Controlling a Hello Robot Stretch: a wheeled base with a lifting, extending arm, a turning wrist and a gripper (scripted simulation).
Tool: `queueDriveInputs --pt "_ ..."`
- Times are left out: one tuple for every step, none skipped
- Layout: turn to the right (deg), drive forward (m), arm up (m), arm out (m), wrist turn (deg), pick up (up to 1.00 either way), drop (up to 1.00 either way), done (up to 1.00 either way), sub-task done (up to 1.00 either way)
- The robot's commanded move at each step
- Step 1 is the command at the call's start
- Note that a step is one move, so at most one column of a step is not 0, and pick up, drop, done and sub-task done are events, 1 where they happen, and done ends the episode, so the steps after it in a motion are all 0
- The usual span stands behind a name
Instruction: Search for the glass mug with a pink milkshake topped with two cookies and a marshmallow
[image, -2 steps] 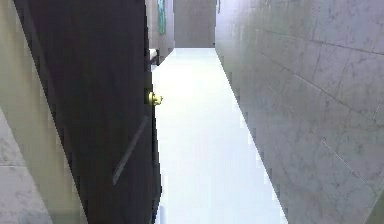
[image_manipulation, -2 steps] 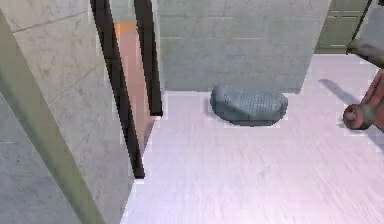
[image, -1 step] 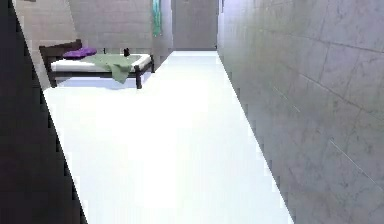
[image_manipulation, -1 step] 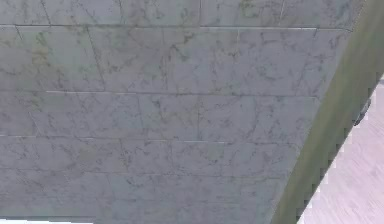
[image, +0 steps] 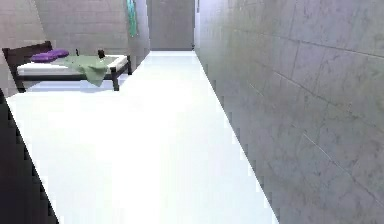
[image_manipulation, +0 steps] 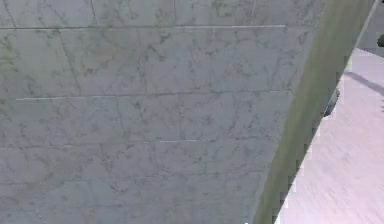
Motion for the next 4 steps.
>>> queueDriveInputs --pt "0.0 0.50 0.00 0.00 0.0 0.00 0.00 0.00 0.00" --pt "-3.0 0.00 0.00 0.00 0.0 0.00 0.00 0.00 0.00" --pt "0.0 0.30 0.00 0.00 0.0 0.00 0.00 0.00 0.00" --pt "-45.0 0.00 0.00 0.00 0.0 0.00 0.00 0.00 0.00"
